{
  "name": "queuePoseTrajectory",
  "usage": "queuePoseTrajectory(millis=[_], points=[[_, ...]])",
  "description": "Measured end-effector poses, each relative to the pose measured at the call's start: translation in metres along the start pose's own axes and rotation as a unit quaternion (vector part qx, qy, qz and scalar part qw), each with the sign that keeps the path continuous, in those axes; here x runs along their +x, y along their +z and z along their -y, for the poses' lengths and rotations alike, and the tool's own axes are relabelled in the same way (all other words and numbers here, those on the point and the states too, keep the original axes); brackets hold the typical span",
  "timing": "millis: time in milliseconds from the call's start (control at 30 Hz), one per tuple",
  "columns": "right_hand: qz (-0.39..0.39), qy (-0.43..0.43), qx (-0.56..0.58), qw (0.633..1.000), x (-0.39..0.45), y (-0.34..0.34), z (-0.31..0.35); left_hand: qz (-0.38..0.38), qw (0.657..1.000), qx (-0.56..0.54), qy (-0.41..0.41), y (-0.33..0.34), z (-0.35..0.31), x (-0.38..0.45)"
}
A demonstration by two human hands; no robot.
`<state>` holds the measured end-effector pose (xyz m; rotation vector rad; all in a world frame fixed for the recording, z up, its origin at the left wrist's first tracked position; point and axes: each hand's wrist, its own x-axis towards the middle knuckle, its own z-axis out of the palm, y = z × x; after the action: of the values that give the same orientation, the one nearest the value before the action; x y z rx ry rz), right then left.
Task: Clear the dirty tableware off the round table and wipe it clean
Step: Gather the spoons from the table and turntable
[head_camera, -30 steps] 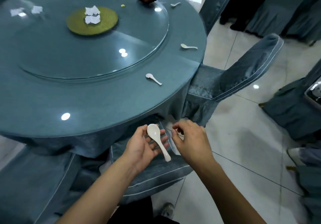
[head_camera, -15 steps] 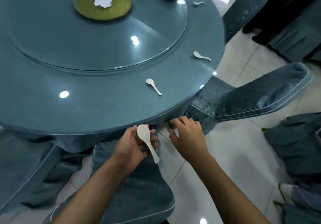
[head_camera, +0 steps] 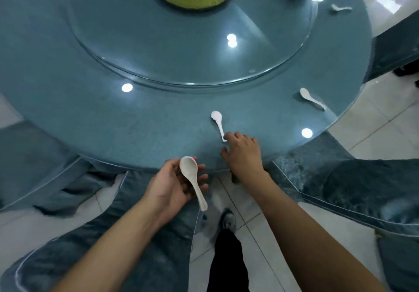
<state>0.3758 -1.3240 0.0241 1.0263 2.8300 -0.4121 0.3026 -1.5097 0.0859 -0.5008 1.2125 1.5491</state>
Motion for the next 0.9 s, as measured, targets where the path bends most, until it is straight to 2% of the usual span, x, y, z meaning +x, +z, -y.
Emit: queuePoseTrajectory(millis=[200, 433, 733, 900], points=[[0.012, -0.023, -0.011, 1.0, 0.071, 0.015, -0.018, -0.045, 0.995, -0.084, 0.031, 0.012, 0.026, 0.006], [0.05, -0.026, 0.011, 0.998, 0.101, 0.028, -0.019, -0.078, 0.988, -0.118, 0.063, 0.023, 0.046, -0.002], [0.064, -0.016, 0.009, 0.998, 0.067, 0.016, -0.047, -0.083, 0.986, -0.128, 0.064, 0.042, 0.055, -0.004], [0.051, 0.026, 0.143, 0.988, 0.031, -0.015, -0.067, -0.08, 0.989, -0.113, 0.056, 0.065, 0.054, 0.004]])
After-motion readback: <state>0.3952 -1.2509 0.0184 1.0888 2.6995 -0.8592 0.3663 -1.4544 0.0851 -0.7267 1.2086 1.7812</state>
